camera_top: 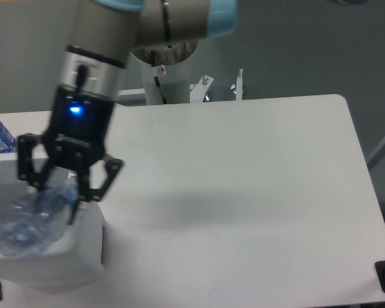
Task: Place the trash in the trash can
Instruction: 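Lower the bottle into the bin and open the gripper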
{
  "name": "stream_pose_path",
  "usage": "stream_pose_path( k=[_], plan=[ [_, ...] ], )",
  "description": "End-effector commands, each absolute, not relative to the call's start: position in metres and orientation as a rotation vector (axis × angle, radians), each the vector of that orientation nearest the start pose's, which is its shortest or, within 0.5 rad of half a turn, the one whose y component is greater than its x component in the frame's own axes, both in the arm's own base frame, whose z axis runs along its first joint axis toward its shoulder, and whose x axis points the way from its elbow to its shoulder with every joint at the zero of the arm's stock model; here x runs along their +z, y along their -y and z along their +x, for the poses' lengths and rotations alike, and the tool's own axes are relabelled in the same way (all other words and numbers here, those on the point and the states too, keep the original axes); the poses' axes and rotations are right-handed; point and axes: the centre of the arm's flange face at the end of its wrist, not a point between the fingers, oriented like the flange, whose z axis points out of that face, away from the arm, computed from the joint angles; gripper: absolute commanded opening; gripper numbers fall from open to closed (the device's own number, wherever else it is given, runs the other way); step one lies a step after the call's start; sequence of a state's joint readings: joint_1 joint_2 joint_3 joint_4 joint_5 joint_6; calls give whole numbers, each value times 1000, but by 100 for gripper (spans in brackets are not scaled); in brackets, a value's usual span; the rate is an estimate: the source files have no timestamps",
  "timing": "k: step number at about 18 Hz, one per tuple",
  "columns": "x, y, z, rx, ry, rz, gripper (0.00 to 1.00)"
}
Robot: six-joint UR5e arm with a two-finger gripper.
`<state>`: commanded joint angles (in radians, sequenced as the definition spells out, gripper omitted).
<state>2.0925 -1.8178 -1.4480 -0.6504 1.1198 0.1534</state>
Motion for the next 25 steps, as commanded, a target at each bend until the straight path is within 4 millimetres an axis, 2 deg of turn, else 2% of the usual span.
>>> stream_pose_path(
  k=[3,8,11,13,14,18,20,23,25],
  plan=[
    [520,-634,-144,-200,184,-2275,52],
    [504,-635,-133,-226,179,-2304,54],
    [498,-635,-130,-227,171,-2315,73],
    [500,-633,-131,-223,168,-2311,93],
    [502,-633,-132,-222,172,-2308,100],
    [512,-630,-138,-211,188,-2292,100],
    [523,-620,-148,-191,204,-2276,100],
    [524,-615,-141,-186,188,-2278,100],
    [522,-613,-154,-157,224,-2284,100]
  ],
)
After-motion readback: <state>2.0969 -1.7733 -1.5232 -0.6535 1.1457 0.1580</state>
